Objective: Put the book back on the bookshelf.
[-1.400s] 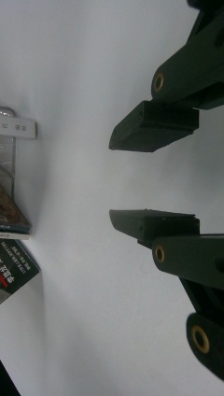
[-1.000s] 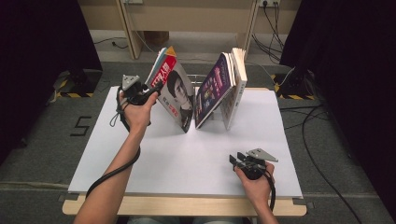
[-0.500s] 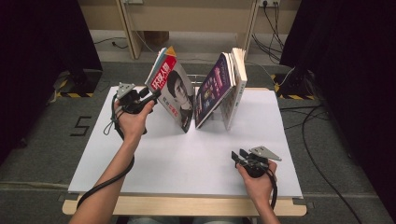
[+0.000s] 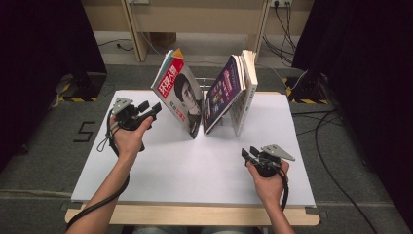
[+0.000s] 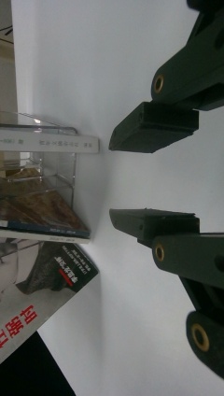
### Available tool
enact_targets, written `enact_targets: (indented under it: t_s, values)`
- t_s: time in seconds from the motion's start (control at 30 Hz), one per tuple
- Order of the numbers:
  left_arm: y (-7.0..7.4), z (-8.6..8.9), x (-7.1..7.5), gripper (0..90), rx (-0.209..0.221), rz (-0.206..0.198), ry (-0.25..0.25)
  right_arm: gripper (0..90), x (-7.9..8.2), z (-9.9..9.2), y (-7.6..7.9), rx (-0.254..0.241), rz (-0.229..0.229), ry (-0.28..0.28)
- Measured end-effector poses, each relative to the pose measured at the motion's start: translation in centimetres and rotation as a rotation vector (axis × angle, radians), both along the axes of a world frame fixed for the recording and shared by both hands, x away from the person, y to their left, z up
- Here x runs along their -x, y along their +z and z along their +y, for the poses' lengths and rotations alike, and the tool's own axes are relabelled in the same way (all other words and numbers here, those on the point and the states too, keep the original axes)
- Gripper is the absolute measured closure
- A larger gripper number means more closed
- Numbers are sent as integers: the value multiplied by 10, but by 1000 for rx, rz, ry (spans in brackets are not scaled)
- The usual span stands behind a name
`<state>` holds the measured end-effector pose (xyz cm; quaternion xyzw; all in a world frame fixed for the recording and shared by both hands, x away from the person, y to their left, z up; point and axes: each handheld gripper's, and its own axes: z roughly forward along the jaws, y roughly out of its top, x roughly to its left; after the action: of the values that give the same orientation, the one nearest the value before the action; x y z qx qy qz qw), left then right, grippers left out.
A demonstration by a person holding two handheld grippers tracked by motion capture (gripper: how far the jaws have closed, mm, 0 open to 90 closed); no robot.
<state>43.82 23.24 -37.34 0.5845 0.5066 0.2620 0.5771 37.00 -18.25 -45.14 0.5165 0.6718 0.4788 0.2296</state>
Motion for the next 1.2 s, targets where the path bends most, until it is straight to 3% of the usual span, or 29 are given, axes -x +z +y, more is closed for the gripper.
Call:
enact_targets:
  t_s: [0.27,0.7,0.9,1.2]
  values:
    - [-16,8,22,447,-17,20,-34,611,-11,6,12,-18,-27,-10]
    - [-59,26,59,445,-20,82,-35,602,-47,24,59,-56,-107,-24]
    - [-64,31,64,443,-18,90,-27,596,-68,37,76,-76,-123,-45]
    - [-63,35,68,442,-13,82,-21,595,-91,52,85,-90,-109,-79]
